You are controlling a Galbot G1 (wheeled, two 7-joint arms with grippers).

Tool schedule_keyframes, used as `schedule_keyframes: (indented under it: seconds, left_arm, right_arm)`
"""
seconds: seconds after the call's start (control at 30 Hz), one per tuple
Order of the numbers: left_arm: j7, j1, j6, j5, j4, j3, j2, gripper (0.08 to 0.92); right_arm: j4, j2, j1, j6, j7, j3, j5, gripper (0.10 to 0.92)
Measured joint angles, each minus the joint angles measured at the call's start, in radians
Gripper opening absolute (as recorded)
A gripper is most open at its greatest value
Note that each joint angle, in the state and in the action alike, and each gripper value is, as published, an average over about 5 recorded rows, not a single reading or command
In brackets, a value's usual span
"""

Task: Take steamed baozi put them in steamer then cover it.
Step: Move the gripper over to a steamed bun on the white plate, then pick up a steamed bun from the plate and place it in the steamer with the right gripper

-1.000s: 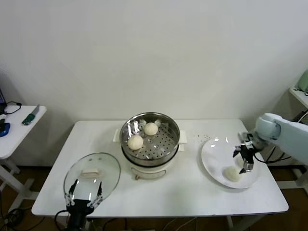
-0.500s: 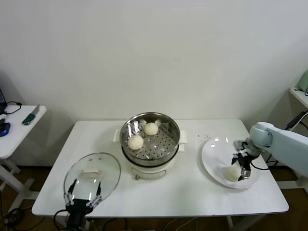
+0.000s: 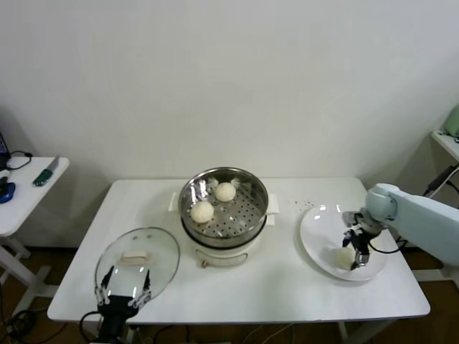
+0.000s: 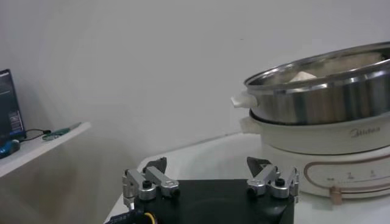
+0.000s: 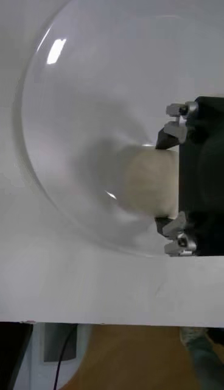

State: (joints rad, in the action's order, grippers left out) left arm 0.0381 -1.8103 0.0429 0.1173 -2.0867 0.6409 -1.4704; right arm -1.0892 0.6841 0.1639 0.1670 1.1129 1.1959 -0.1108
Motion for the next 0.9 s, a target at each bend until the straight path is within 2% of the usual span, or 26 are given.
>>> schedule_keyframes:
  seconds: [0.37, 0.9]
  left_arm:
    - [0.0, -0.006, 0.003, -0.001, -0.006, -0.001, 0.0, 0.823]
    - [0.001, -0.015, 0.005, -0.003, -0.018, -0.007, -0.004, 0.823]
  right_arm:
    - [0.023, 0.037, 0.097, -0.059, 0.025, 0.054, -0.009, 0.681]
    - [-0.011, 0.287, 0.54, -0.393, 0.103, 0.255, -0.049, 0.695]
